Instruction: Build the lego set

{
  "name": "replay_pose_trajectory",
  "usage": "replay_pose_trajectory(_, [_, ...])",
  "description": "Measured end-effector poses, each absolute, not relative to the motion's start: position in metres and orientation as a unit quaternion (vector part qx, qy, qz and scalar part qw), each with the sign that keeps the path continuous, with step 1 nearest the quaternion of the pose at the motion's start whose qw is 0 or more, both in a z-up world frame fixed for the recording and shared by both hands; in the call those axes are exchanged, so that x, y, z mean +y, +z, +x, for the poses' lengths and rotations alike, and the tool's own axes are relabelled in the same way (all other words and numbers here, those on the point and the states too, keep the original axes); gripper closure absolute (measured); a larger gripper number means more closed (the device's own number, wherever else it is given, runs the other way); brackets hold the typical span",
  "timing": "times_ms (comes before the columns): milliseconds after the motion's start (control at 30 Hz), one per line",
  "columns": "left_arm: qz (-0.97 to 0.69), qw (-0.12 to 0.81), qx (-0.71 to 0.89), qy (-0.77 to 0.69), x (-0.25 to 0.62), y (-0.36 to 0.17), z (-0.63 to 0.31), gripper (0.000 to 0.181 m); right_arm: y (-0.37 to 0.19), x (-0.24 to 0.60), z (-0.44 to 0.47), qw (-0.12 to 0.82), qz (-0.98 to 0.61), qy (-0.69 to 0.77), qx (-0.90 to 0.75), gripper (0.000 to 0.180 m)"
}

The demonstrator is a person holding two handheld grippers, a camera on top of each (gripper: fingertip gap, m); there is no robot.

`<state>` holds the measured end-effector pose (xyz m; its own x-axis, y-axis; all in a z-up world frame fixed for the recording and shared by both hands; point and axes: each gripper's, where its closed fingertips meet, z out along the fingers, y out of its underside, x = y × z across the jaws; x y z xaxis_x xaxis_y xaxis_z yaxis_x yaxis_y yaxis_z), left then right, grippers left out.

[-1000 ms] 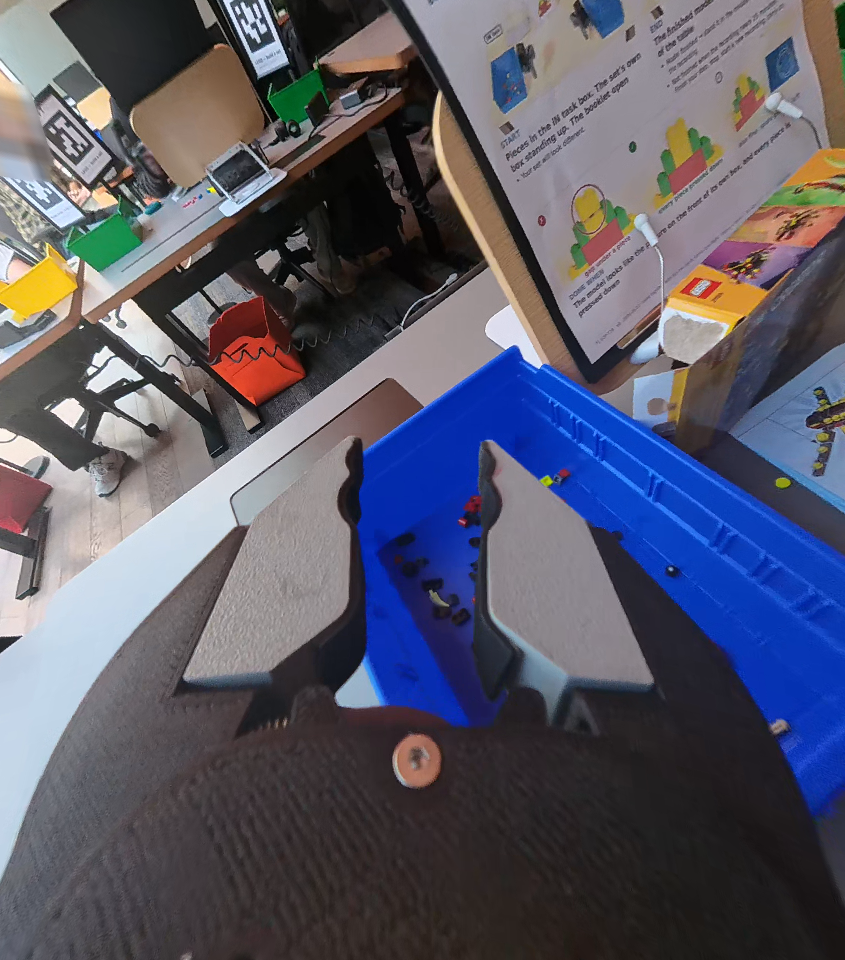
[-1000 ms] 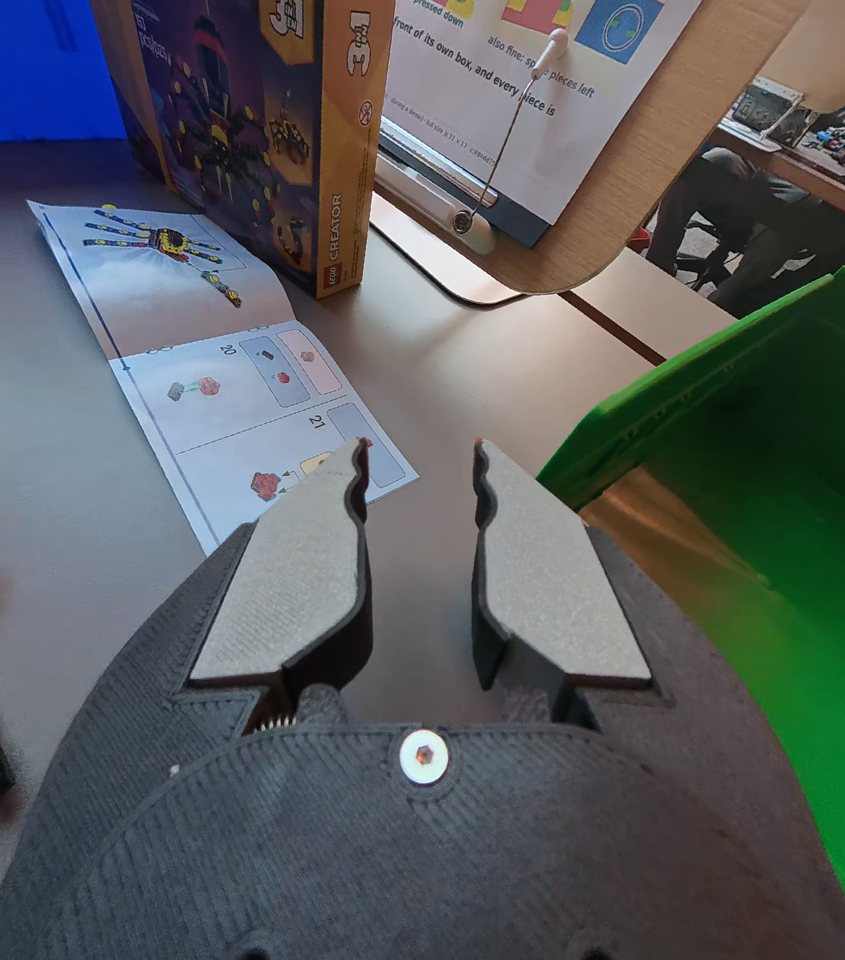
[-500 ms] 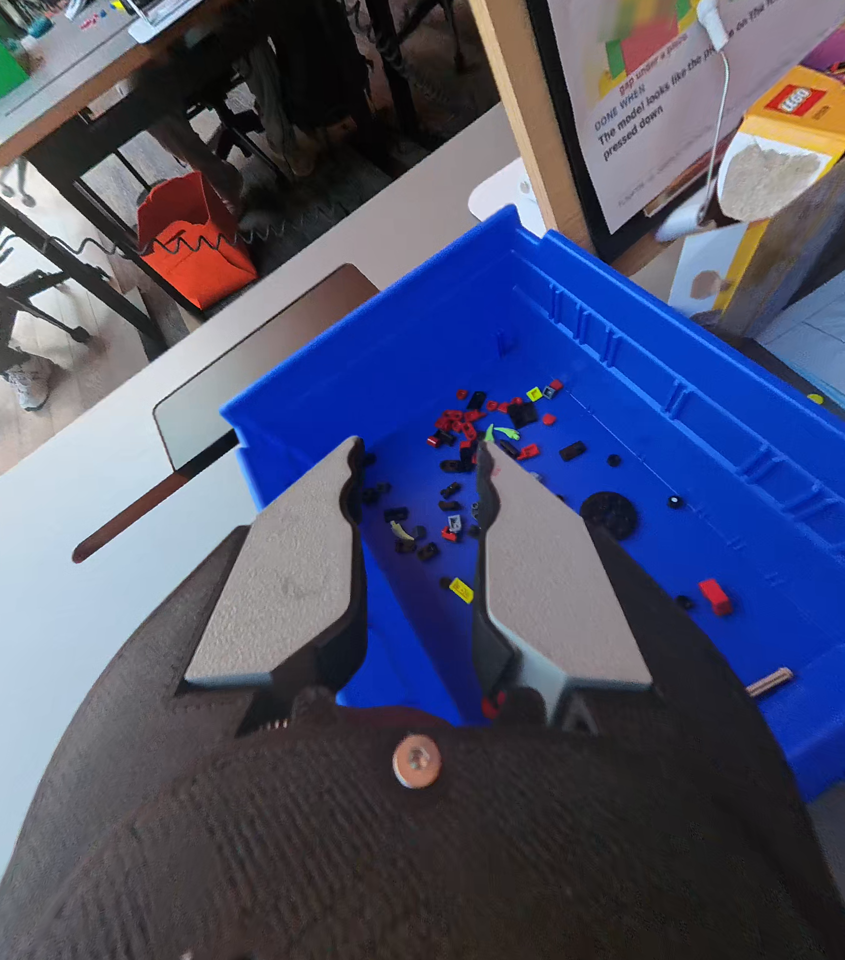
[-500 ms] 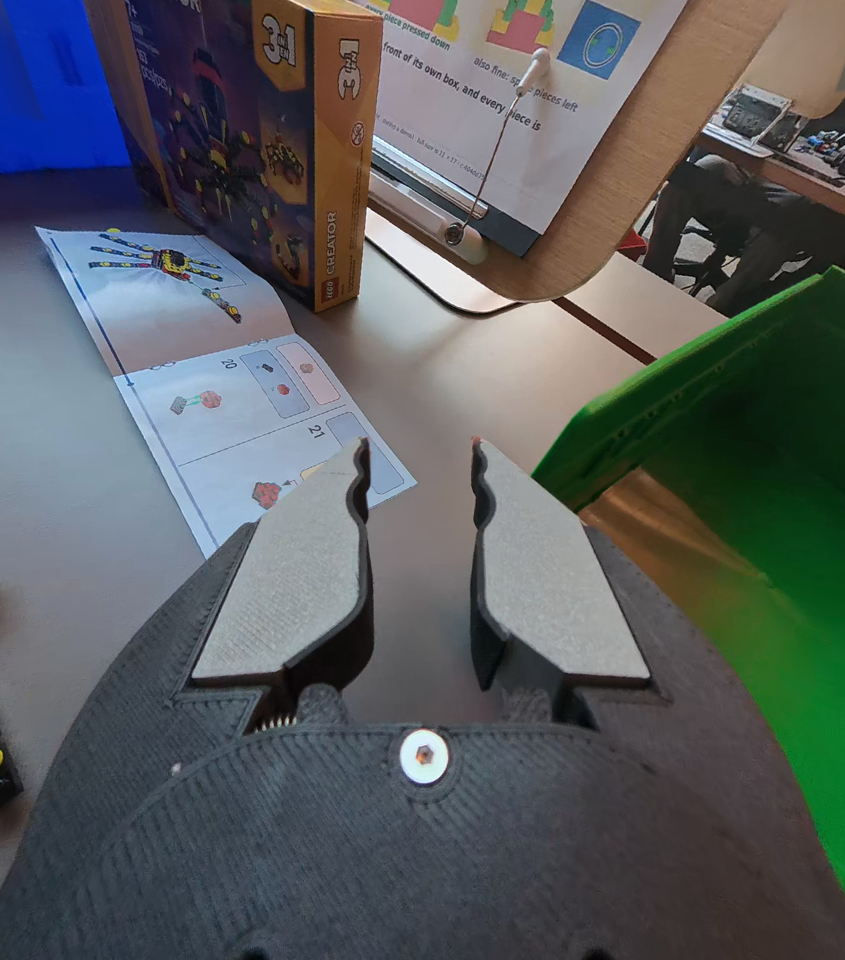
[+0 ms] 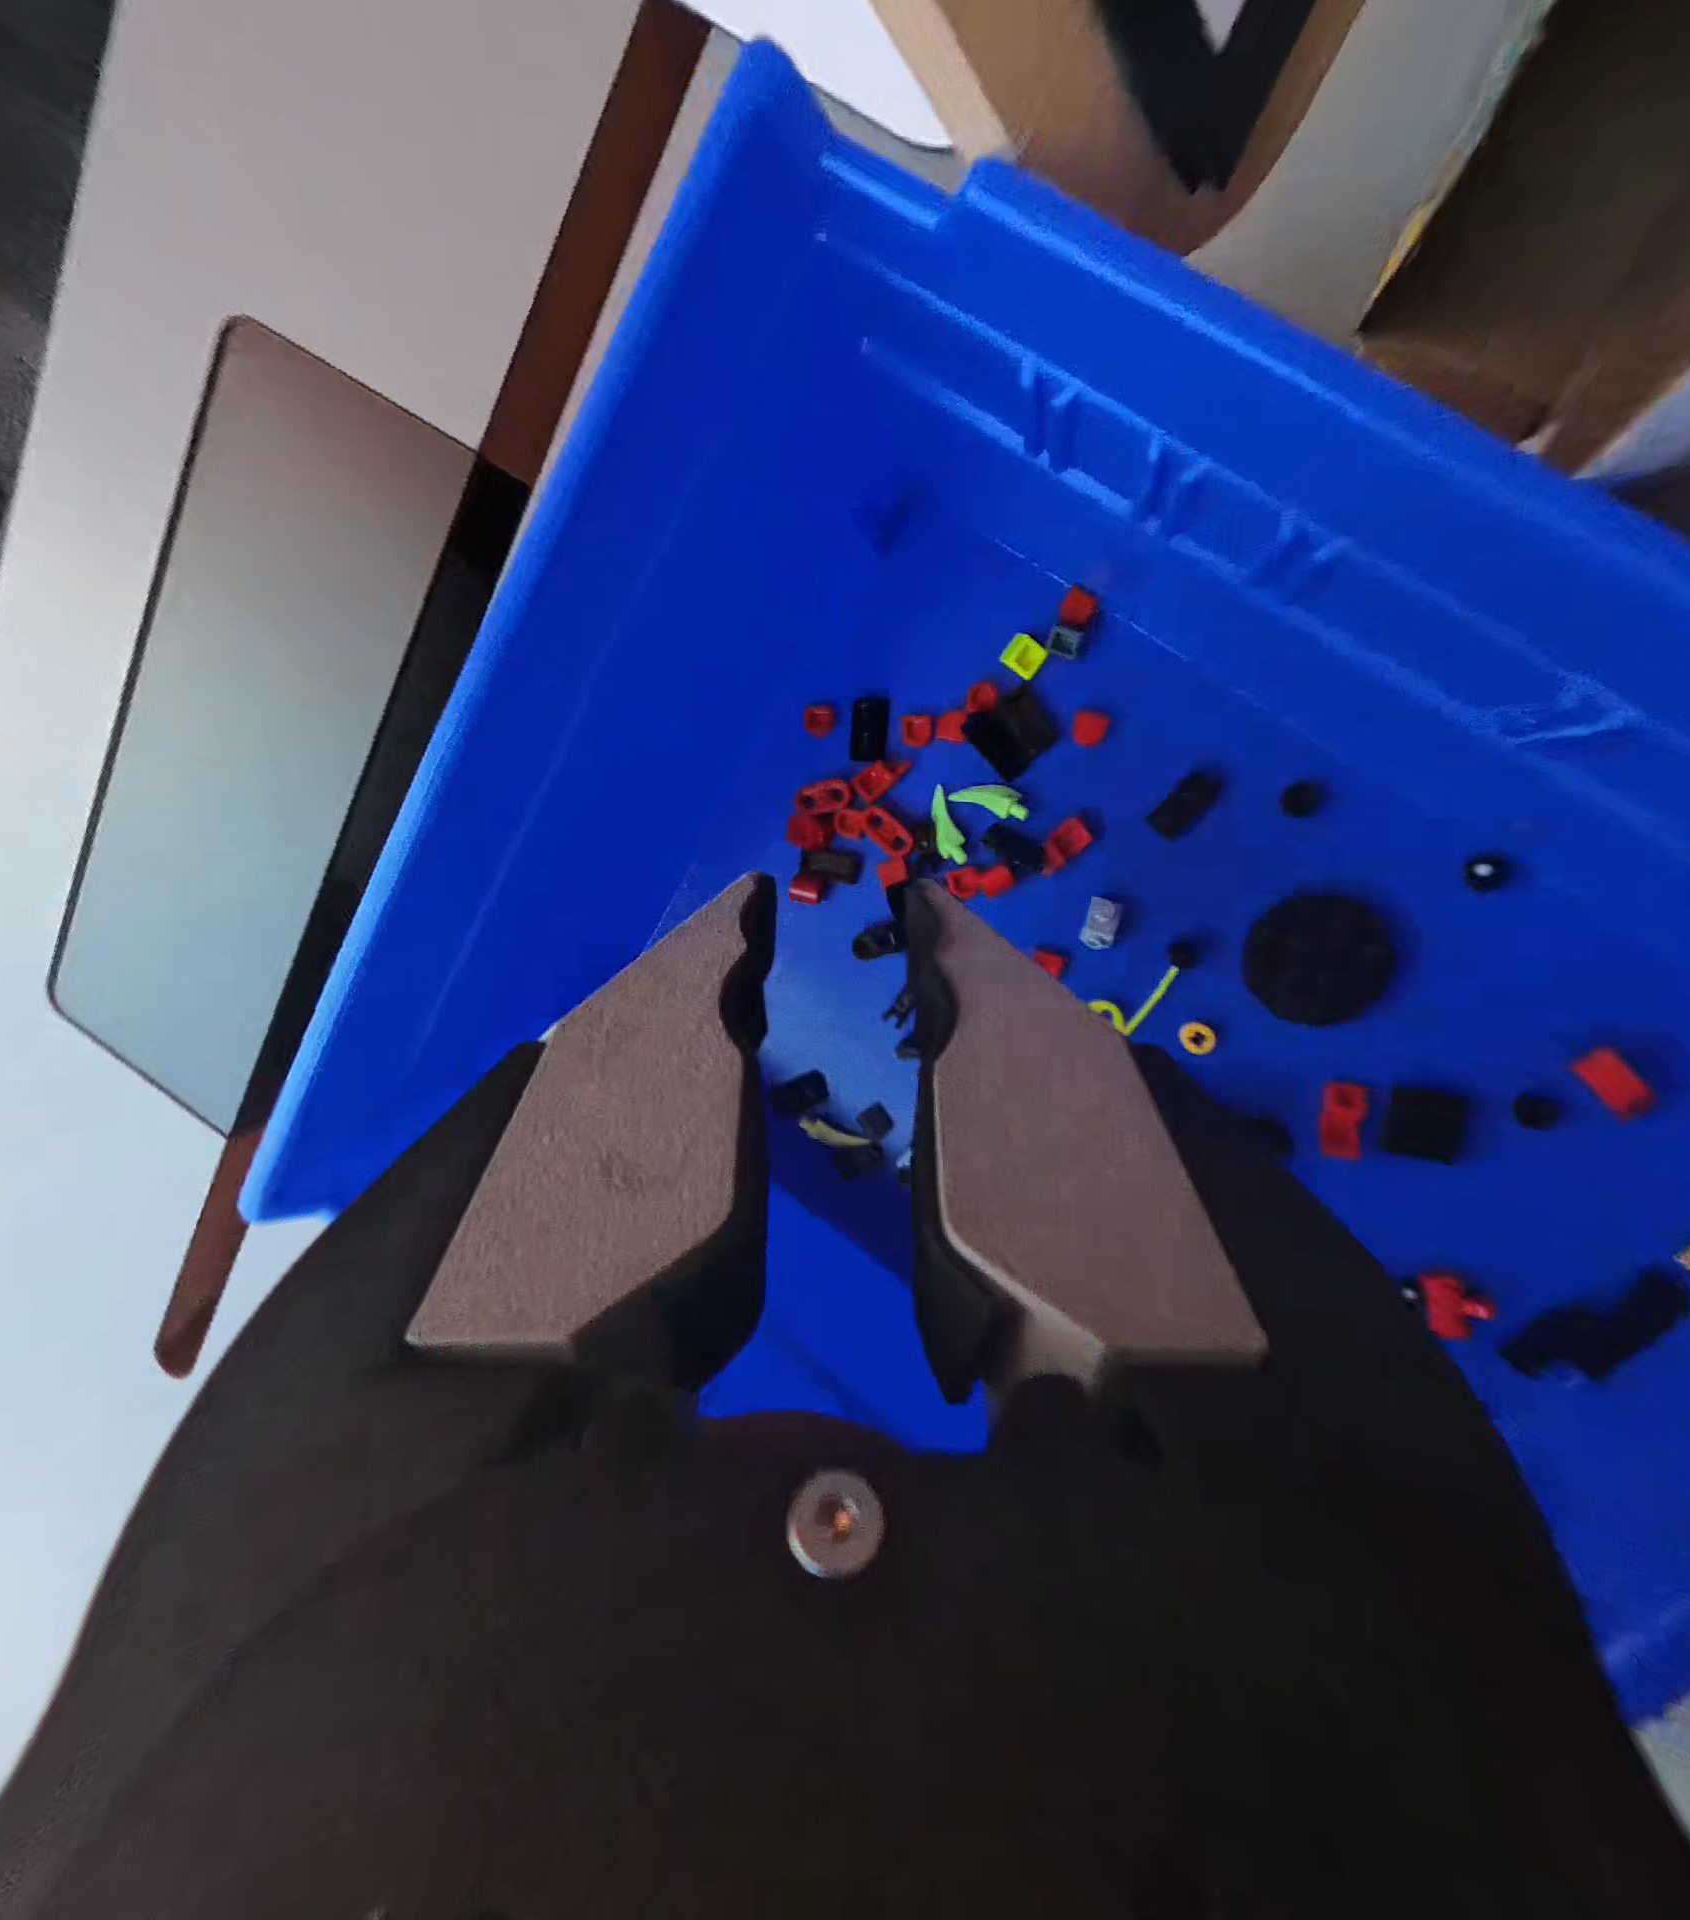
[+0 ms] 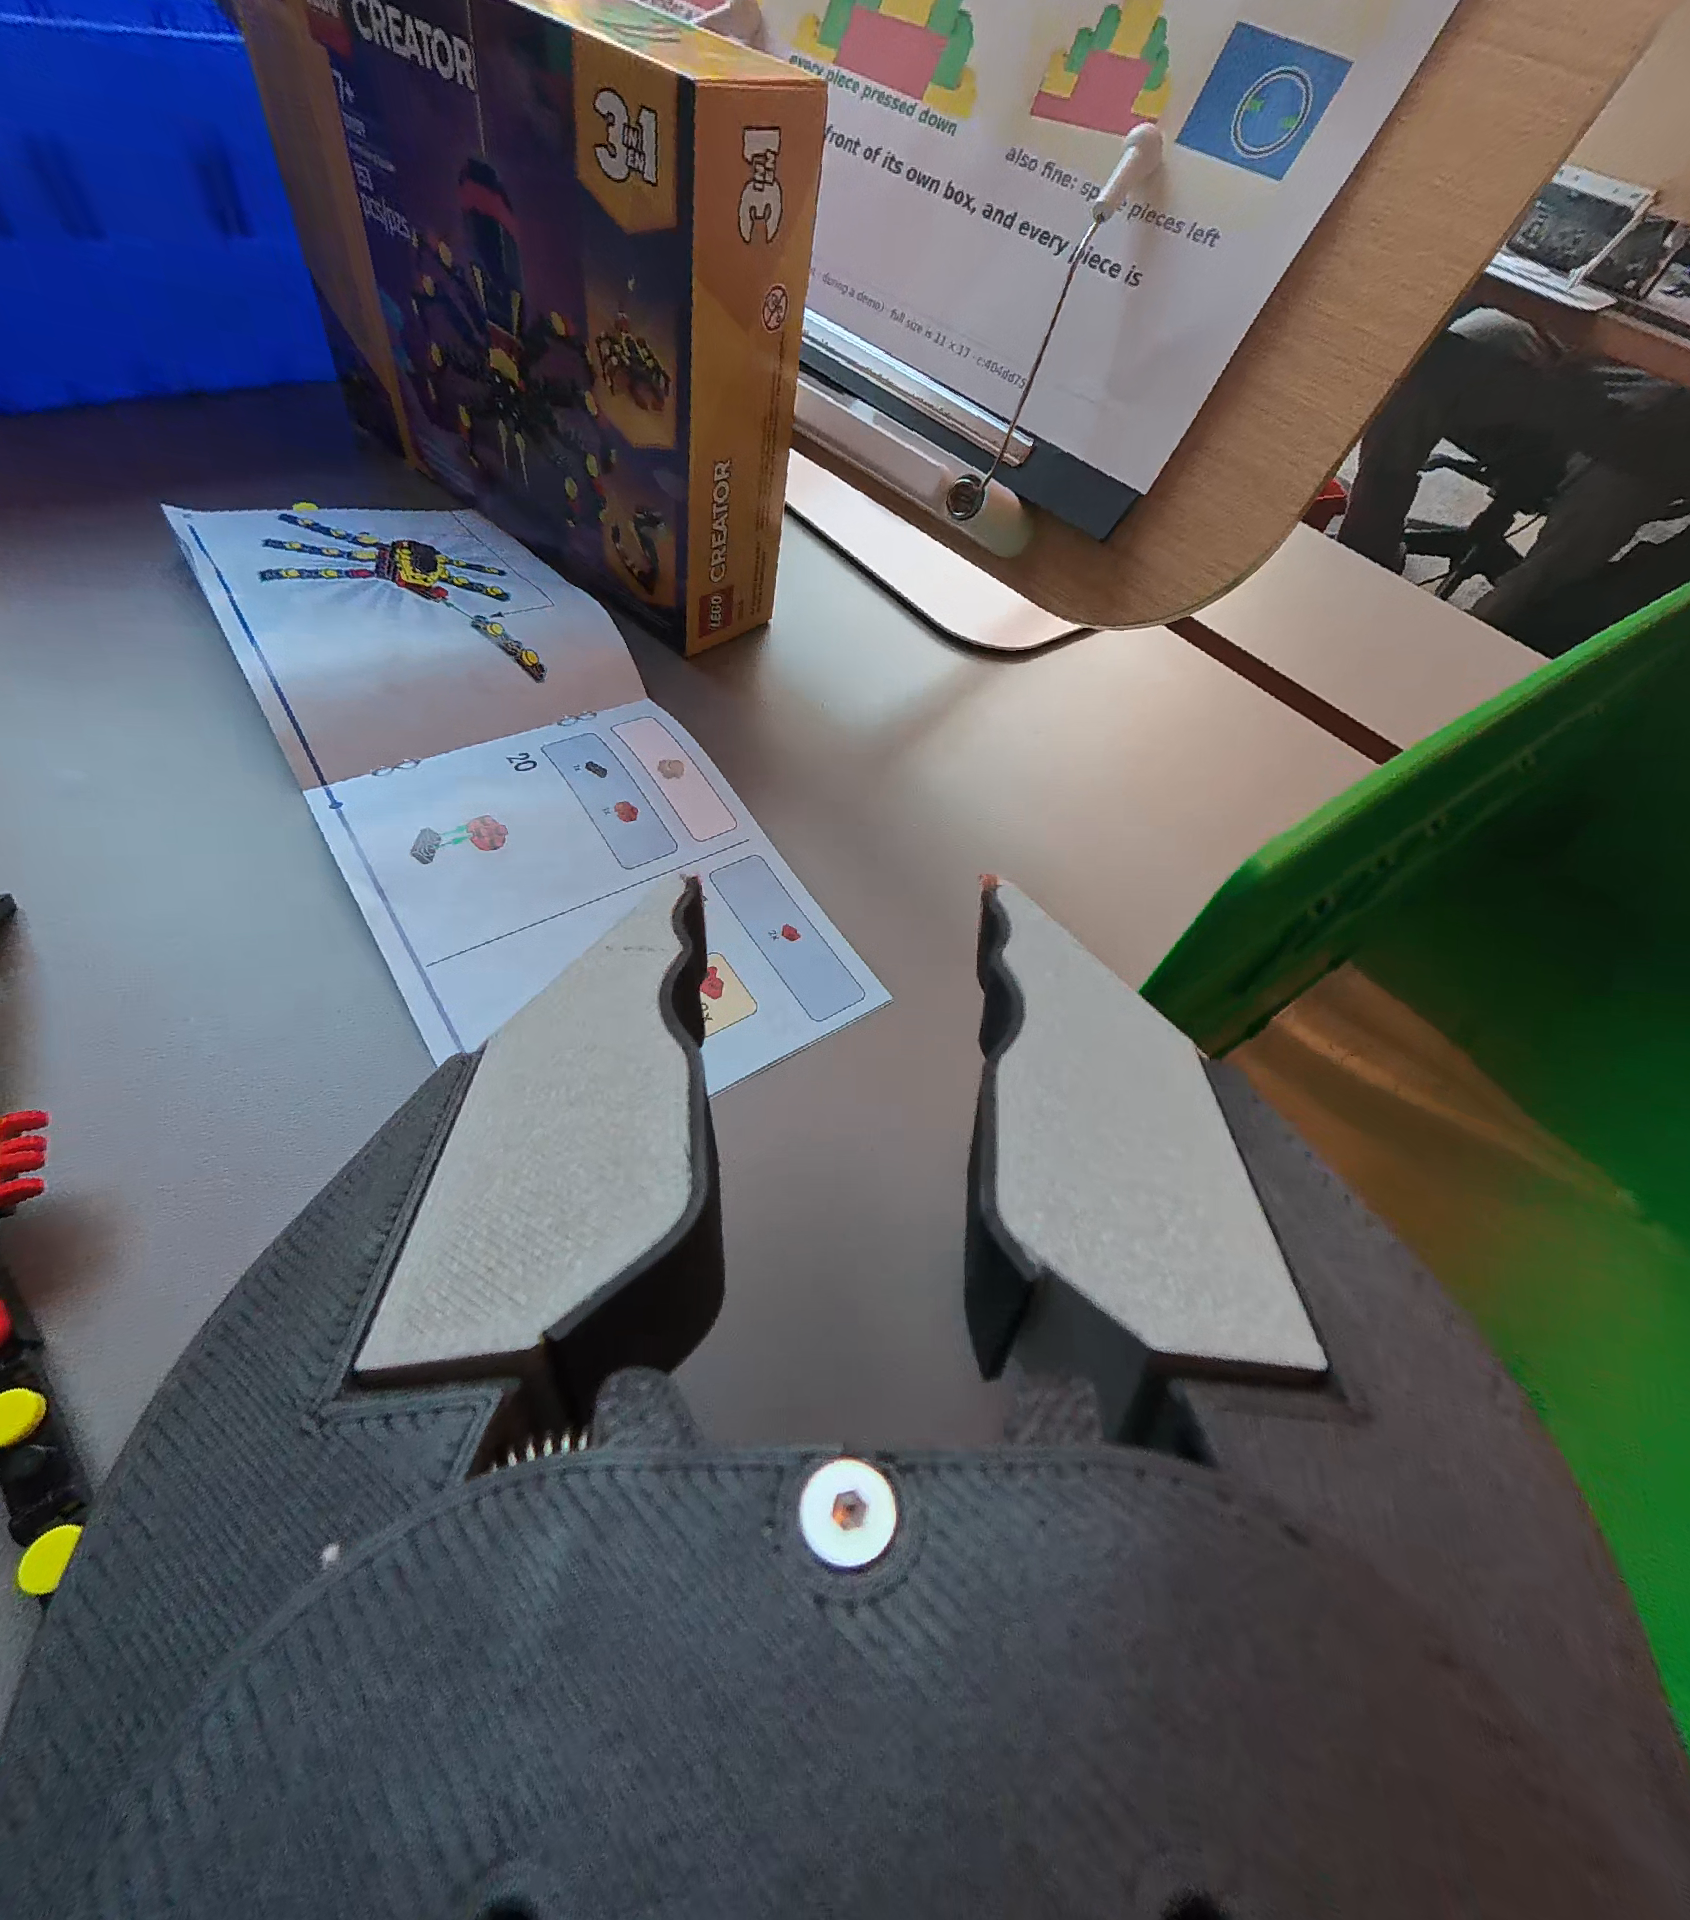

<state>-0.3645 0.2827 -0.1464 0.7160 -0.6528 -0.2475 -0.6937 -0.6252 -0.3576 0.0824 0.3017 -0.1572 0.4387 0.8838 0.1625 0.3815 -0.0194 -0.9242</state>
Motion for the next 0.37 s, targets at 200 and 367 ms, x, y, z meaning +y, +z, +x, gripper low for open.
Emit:
replay_pose_trajectory(200, [-0.899, 0.115, 0.409, 0.102, 0.304, -0.199, -0.388, 0.154, -0.158, 0.302, 0.083, 0.519, -0.671, 0.239, -0.472, 0.13])
replay_pose_trajectory(367, [-0.902, 0.106, 0.412, 0.081, 0.309, -0.201, -0.39, 0.154, -0.157, 0.302, 0.083, 0.517, -0.673, 0.248, -0.467, 0.13])
